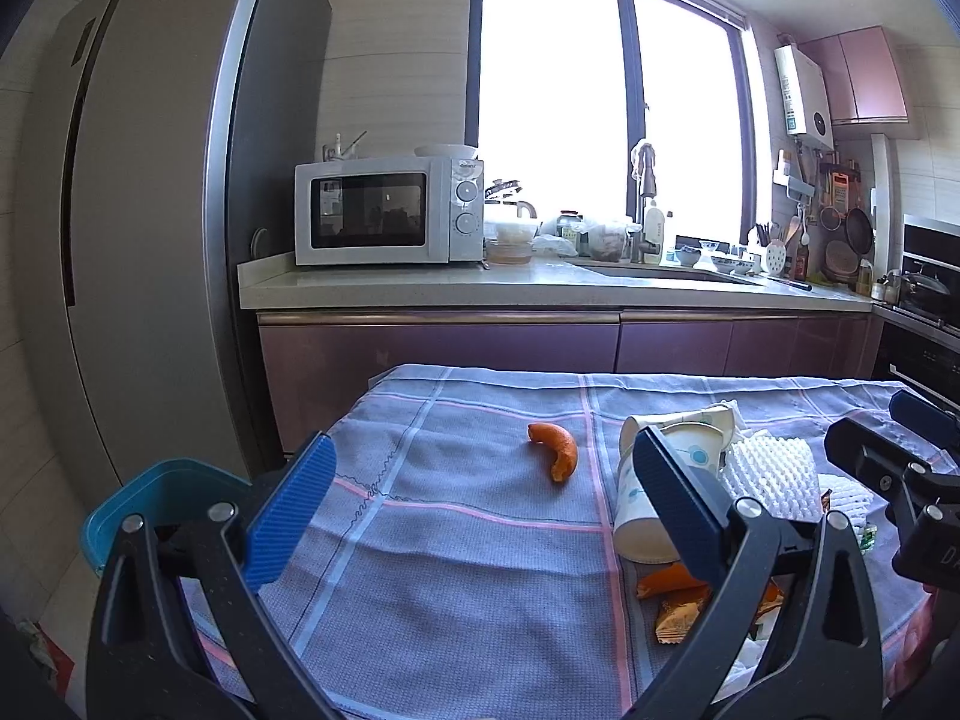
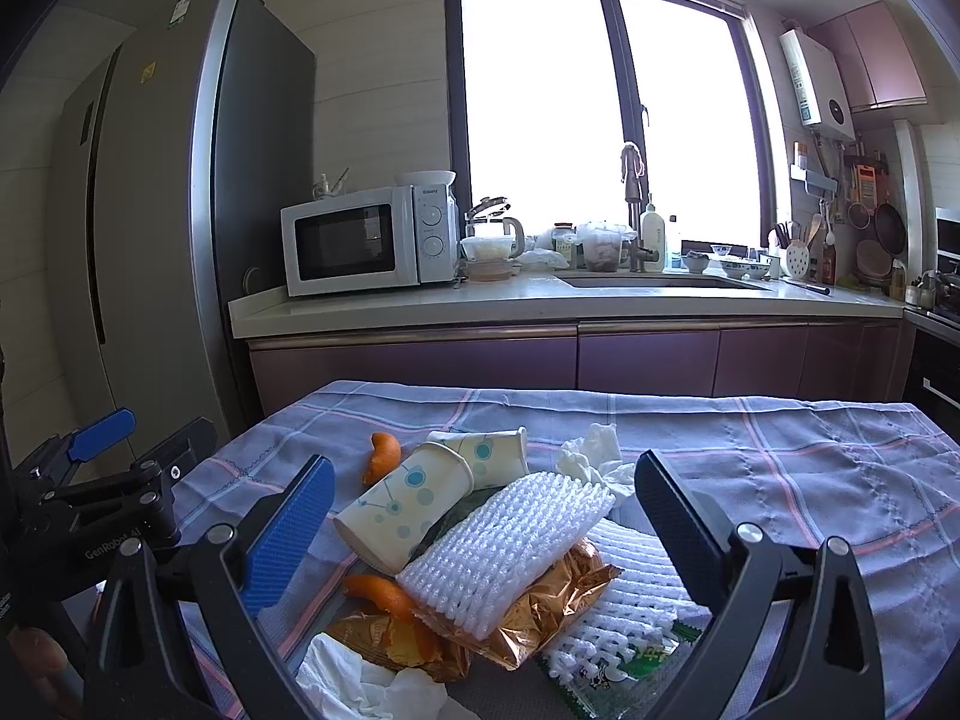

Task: Collect trash

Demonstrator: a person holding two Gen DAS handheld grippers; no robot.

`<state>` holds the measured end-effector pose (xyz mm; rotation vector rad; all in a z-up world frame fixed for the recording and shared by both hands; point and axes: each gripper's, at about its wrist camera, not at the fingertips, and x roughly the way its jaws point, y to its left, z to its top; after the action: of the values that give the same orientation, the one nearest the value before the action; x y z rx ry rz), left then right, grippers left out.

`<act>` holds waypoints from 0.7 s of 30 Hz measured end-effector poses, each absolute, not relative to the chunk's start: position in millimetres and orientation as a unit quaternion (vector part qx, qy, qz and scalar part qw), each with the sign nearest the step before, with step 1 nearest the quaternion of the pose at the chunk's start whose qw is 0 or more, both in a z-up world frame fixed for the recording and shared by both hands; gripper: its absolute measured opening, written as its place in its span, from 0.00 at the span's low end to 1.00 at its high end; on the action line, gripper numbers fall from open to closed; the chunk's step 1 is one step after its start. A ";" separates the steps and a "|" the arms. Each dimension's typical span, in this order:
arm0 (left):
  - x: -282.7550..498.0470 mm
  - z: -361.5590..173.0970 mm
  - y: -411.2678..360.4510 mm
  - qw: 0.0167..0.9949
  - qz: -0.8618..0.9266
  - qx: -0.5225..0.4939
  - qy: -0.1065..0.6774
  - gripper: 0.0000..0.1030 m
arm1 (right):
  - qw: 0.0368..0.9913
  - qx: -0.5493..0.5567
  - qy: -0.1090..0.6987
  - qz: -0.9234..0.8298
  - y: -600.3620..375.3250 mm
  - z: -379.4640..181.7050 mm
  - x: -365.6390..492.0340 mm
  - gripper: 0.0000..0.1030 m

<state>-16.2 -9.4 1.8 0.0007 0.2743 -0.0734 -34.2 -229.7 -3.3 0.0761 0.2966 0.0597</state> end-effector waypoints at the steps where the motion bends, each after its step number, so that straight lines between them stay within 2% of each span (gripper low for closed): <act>1: -16.6 1.6 -9.4 0.990 -0.037 0.000 0.137 0.95 | 0.988 0.038 0.149 0.030 -229.5 -3.6 -34.0 0.94; 21: -18.7 -3.0 -12.7 0.989 -0.042 0.001 0.143 0.95 | 0.986 0.041 0.158 0.036 -231.7 -6.1 -32.0 0.94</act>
<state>-18.7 -12.7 -3.0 0.0011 0.2871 -0.0850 -32.0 -231.7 -6.1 0.0822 0.3176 0.0729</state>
